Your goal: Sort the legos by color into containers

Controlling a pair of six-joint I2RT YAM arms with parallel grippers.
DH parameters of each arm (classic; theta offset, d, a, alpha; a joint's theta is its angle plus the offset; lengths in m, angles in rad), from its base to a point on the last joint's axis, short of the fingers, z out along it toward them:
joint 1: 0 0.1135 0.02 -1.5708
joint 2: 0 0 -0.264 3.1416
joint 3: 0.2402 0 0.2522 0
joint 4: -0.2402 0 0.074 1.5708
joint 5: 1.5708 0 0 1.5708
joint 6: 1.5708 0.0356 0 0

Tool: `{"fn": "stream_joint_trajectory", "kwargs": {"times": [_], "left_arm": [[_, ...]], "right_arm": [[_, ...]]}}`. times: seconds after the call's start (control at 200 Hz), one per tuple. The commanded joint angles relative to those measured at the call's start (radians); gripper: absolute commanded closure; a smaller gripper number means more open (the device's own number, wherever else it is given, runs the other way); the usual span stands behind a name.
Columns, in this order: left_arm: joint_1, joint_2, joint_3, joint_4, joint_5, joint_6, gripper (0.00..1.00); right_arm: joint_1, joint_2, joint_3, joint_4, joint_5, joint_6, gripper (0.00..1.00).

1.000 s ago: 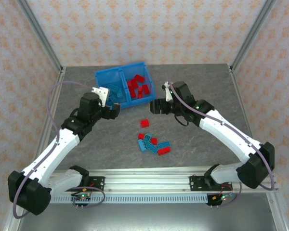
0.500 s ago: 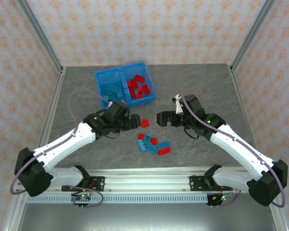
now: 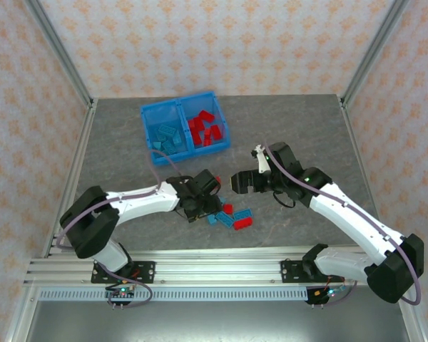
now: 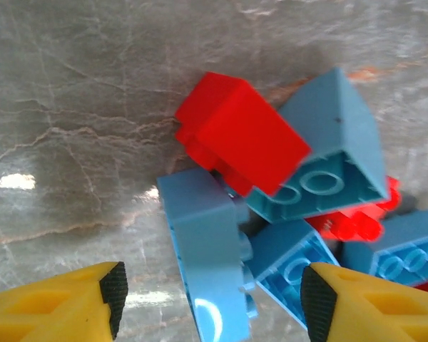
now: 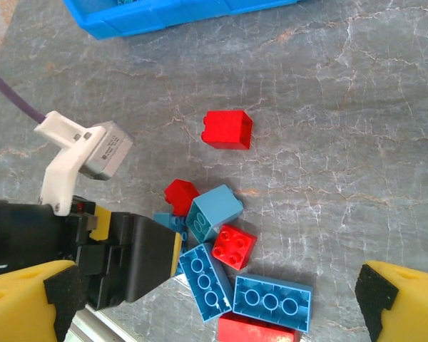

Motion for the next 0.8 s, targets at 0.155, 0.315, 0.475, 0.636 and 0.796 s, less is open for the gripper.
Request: {"fn": "stream_joint_trajectory", "kwargs": {"times": [0.155,0.315,0.475,0.636,0.796], "left_arm": [[-0.007,0.069,0.008,-0.02,-0.042,0.031,0.52],[-0.008,0.029,-0.015,-0.065,-0.105,0.043,0.65],[-0.005,-0.019,0.015,-0.163,-0.209,0.104,0.72],[0.03,-0.086,0.108,-0.271,-0.361,0.211,0.76],[0.137,-0.175,0.223,-0.305,-0.502,0.372,0.76]], "right_arm": [[-0.004,-0.012,-0.004,-0.044,0.005,-0.018,0.0],[-0.005,-0.007,0.013,-0.102,-0.042,-0.021,0.0],[-0.004,0.032,0.051,-0.219,-0.179,-0.05,0.03],[-0.003,0.059,0.076,-0.271,-0.209,-0.049,0.05],[-0.003,0.061,0.081,-0.229,-0.218,-0.034,0.05]]}}
